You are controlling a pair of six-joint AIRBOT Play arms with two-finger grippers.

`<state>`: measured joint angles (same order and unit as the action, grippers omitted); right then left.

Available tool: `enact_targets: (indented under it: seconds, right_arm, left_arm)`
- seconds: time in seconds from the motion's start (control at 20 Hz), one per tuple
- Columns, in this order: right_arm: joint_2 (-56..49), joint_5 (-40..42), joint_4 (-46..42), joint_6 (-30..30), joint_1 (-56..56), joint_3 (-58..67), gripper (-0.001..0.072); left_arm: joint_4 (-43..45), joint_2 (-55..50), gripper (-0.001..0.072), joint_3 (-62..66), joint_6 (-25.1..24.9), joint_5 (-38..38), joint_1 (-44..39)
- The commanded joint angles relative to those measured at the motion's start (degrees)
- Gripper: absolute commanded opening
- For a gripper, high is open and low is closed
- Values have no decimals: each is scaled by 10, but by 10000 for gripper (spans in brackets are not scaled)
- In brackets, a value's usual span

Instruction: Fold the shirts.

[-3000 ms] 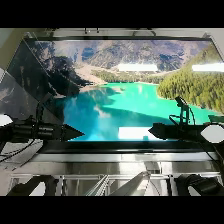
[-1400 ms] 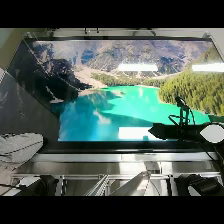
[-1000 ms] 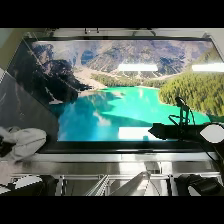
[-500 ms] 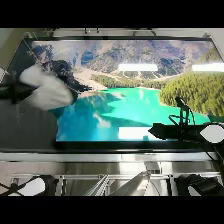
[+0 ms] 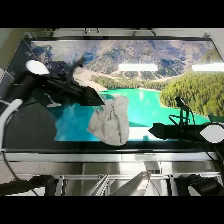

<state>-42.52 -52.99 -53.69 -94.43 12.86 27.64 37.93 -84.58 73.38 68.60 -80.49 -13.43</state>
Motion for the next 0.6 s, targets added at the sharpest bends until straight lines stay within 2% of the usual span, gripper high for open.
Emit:
enact_targets:
  seconds: [0.0,0.05,0.1,0.25,0.35,0.5,0.55]
  right_arm:
    - [-1,7,0,2,0,1,206]
    - [-2,11,0,10,0,1,473]
    - [-4,26,10,36,0,1,516]
    - [-49,86,124,158,0,3,516]
    - [-121,90,199,239,2,20,516]
    - [-245,90,259,341,31,69,515]
    - [-283,90,265,365,48,90,482]
  left_arm:
    - [16,-66,343,26,0,-37,-23]
    - [16,-80,342,42,5,-73,-7]
    - [16,-92,342,55,25,-101,11]
    - [38,-96,343,33,40,-84,60]
    - [78,-97,343,-5,43,-52,82]
    - [72,-97,344,-72,37,3,99]
    - [70,-97,344,-88,23,20,97]
